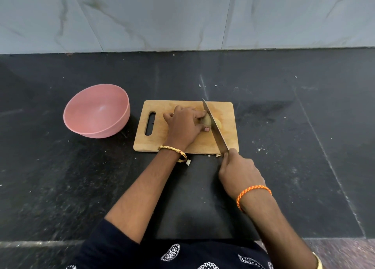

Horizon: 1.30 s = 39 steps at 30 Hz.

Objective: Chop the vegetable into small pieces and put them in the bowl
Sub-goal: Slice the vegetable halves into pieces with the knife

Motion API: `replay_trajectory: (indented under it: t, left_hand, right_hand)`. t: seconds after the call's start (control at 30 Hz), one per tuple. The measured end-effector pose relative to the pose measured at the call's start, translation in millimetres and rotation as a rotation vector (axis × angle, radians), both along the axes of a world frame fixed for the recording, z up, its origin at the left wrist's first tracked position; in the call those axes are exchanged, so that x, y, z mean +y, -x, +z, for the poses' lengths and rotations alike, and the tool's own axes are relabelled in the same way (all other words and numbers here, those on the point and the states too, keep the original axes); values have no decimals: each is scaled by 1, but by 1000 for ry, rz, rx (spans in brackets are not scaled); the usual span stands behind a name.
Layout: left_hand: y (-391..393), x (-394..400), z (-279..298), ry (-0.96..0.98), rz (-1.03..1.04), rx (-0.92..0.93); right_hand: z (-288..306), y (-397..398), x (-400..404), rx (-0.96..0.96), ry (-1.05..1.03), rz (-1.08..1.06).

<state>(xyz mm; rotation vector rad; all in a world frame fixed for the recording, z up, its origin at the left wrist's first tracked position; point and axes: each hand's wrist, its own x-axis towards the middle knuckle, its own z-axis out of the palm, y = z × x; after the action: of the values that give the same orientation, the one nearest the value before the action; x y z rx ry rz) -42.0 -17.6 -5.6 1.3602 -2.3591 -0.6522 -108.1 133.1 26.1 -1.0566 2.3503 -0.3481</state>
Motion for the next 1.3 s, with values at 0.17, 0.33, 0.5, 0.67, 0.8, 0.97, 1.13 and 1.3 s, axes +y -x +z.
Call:
replay_trajectory:
  t: [0.17,0.33,0.5,0.67,0.8,0.97,1.13,1.3]
  left_hand:
    - [-1,0,6,-29,-7,21]
    - [-3,-2,9,-32,-27,-7]
    - [-4,-6,9,2,-72,-32]
    - [-5,-9,9,7,-101,-25]
    - [-6,-11,8,-7,-111,1]
    - [-7,-11,4,-23,-103,43]
    - [-8,-12,0,-18,-102,80]
    - [-8,-10,0,-7,-91,92]
  right_hand:
    - [8,2,29,-61,24,-49]
    - [15,-5,29,-96,142,-116]
    - [10,-7,4,-146,199,-145]
    - [9,-4,-9,-151,225,-171]
    - [8,-2,-13,-163,189,-178]
    - [6,-6,-17,-103,164,-178]
    - [6,-13,-28,24,105,-151]
    - [8,-19,-34,97,64,-106]
